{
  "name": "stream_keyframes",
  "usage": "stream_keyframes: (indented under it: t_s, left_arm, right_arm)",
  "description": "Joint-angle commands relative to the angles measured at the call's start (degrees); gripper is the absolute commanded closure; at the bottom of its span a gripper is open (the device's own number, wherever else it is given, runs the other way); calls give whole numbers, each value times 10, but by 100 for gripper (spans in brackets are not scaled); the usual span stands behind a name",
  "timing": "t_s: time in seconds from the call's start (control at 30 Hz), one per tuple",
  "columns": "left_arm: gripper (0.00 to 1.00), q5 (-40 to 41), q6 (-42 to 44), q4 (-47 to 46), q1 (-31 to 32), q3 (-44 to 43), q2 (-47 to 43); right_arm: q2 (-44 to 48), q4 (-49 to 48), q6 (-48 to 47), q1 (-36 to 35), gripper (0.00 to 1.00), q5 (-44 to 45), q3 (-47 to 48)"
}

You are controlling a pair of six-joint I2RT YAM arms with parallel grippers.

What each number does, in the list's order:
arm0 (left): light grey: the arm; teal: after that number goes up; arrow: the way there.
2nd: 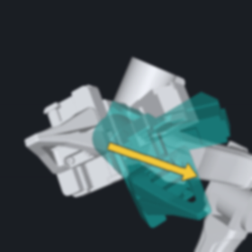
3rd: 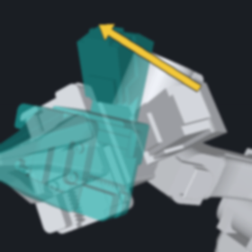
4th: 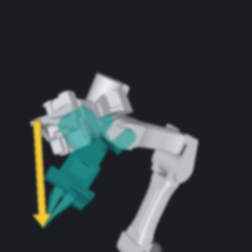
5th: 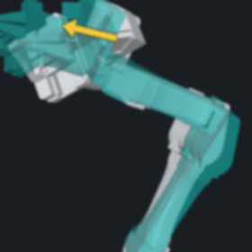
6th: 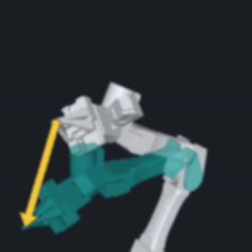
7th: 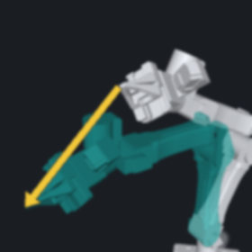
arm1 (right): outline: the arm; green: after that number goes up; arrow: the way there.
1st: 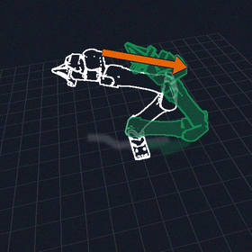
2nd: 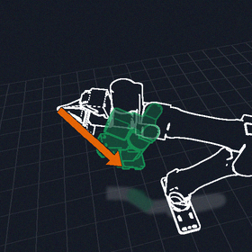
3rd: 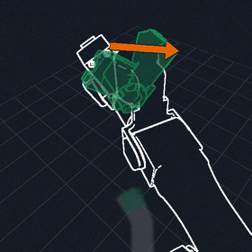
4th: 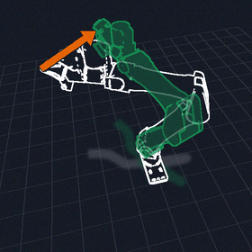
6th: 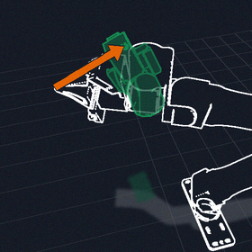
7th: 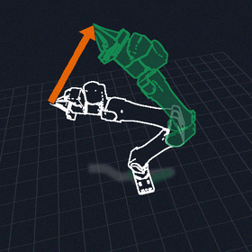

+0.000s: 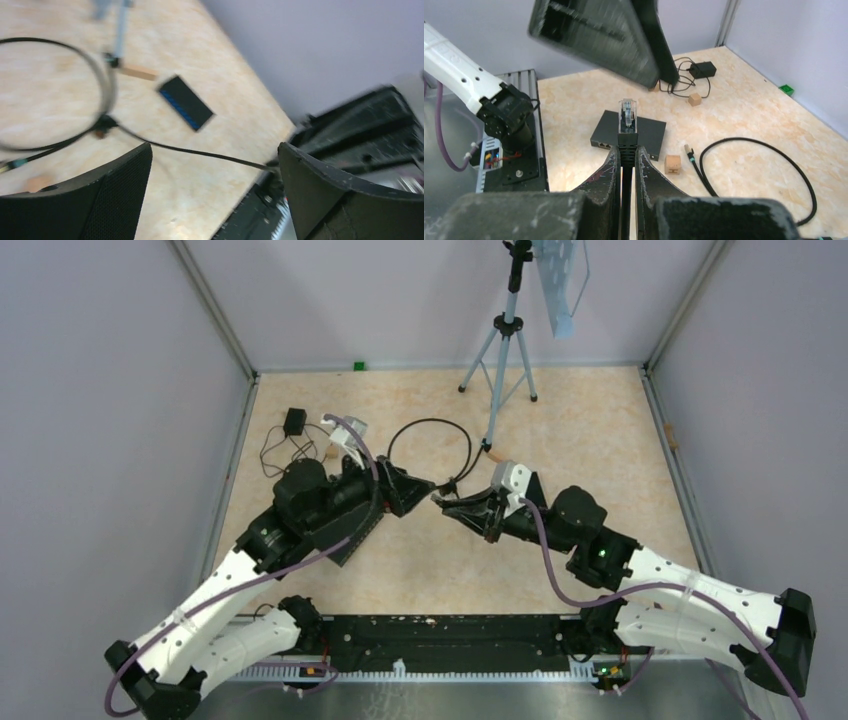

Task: Insert the plug into the switch port
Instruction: Pick up the connector from the center of the board.

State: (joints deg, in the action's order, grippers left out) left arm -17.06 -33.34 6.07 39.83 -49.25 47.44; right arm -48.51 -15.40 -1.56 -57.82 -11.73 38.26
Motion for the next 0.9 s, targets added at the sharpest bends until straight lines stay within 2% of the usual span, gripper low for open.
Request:
stream_keyframes:
  t_s: [0.0, 0.13, 0.2, 0.3, 0.47, 0.67, 0.87]
  left_arm:
    - [1, 250, 26, 136, -27, -38, -49]
    - [1, 339, -23, 270, -80, -51, -14]
    - [1, 343, -48, 316, -139, -34, 12]
    - [1, 307, -48, 335, -233, 13, 53]
    - [1, 292, -41, 306, -304, 73, 109]
    - [1, 269, -24, 237, -335, 107, 158]
    - [3, 189, -8, 134, -354, 184, 170]
  right_arm:
    - [2, 18, -33, 5, 100, 14, 0]
    - [-29, 52, -67, 5, 100, 0, 9]
    - [-53, 88, -87, 4, 100, -21, 23]
    - [-86, 127, -102, -10, 100, -29, 36]
    - [-107, 118, -103, -39, 100, -20, 20]
    - [-123, 96, -86, -55, 100, -17, 2]
    - [-130, 80, -80, -56, 100, -27, -5]
